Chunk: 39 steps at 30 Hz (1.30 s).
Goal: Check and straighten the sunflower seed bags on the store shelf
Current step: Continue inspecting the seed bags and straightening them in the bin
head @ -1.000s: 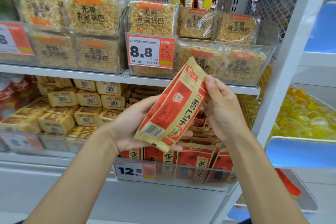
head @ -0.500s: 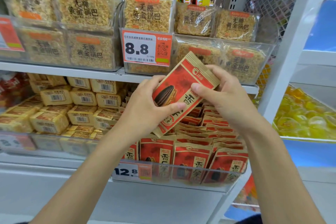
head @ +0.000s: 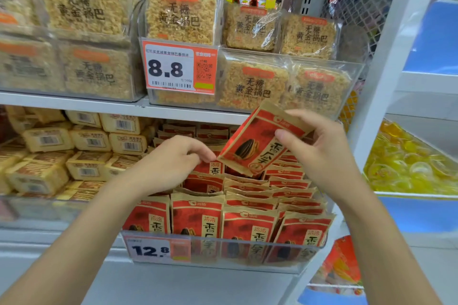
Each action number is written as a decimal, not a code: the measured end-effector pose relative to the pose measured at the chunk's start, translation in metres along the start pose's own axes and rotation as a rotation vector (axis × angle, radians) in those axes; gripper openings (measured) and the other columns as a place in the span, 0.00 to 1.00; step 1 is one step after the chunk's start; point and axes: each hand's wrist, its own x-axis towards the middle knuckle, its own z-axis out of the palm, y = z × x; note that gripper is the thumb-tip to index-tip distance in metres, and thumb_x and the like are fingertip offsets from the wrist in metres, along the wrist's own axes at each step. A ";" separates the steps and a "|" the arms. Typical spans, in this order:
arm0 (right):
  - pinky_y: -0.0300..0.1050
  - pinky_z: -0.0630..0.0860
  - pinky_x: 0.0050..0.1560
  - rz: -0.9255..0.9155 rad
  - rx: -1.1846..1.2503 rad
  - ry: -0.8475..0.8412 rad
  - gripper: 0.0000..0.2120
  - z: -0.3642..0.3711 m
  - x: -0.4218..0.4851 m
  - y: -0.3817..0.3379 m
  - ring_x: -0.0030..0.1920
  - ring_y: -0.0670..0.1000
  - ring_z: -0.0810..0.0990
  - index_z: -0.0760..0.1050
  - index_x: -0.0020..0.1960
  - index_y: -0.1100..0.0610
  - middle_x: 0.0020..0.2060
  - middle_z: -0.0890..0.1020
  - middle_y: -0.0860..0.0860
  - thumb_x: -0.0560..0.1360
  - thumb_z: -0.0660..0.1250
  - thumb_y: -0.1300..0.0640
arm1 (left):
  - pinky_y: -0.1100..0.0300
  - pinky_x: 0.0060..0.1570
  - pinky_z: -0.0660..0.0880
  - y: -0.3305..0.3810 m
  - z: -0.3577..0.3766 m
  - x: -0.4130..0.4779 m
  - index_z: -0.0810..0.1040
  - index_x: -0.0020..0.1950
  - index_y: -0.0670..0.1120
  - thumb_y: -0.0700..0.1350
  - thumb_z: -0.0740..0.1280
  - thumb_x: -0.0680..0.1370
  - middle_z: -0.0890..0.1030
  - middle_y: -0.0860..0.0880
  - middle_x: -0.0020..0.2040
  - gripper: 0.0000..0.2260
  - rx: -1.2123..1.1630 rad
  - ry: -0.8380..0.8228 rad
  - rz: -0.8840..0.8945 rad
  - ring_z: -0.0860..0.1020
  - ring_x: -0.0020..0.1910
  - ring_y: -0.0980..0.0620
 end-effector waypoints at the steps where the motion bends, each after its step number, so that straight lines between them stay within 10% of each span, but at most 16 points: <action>1: 0.44 0.77 0.49 0.012 -0.015 -0.001 0.15 0.003 -0.001 0.005 0.47 0.44 0.82 0.79 0.51 0.41 0.44 0.84 0.38 0.77 0.69 0.63 | 0.59 0.61 0.72 0.000 0.001 0.003 0.81 0.49 0.58 0.39 0.58 0.83 0.80 0.60 0.53 0.17 0.030 -0.035 -0.003 0.78 0.58 0.58; 9: 0.38 0.76 0.55 -0.022 -0.293 -0.085 0.13 0.021 0.003 0.030 0.54 0.37 0.79 0.81 0.58 0.49 0.48 0.77 0.27 0.77 0.69 0.61 | 0.60 0.65 0.69 -0.007 0.009 0.014 0.81 0.57 0.60 0.45 0.58 0.84 0.77 0.59 0.66 0.14 0.113 -0.203 0.007 0.75 0.65 0.56; 13: 0.51 0.78 0.58 -0.039 -0.496 -0.273 0.12 0.029 0.011 0.030 0.56 0.48 0.81 0.82 0.57 0.46 0.52 0.84 0.40 0.77 0.68 0.59 | 0.63 0.65 0.67 -0.009 0.006 0.013 0.81 0.58 0.60 0.45 0.58 0.84 0.76 0.60 0.67 0.14 0.117 -0.234 0.010 0.74 0.65 0.60; 18: 0.40 0.72 0.61 0.165 -0.605 -0.527 0.13 0.033 0.016 0.038 0.60 0.46 0.79 0.80 0.62 0.50 0.58 0.82 0.44 0.82 0.60 0.54 | 0.63 0.68 0.65 -0.011 0.004 0.012 0.81 0.57 0.60 0.44 0.59 0.84 0.78 0.62 0.62 0.15 0.079 -0.234 0.012 0.72 0.64 0.64; 24: 0.46 0.74 0.44 0.000 -0.791 -0.574 0.05 0.027 0.025 0.042 0.42 0.50 0.79 0.69 0.53 0.44 0.44 0.82 0.45 0.80 0.62 0.54 | 0.63 0.64 0.71 -0.013 0.006 0.015 0.82 0.55 0.60 0.43 0.59 0.84 0.80 0.65 0.54 0.15 0.042 -0.186 0.040 0.76 0.57 0.67; 39: 0.45 0.70 0.40 -0.143 -0.965 -0.725 0.04 0.044 0.037 0.053 0.44 0.54 0.80 0.71 0.52 0.50 0.42 0.82 0.48 0.79 0.63 0.57 | 0.69 0.52 0.74 -0.005 0.020 0.027 0.73 0.68 0.59 0.41 0.57 0.84 0.76 0.63 0.49 0.18 0.063 -0.035 0.100 0.74 0.40 0.75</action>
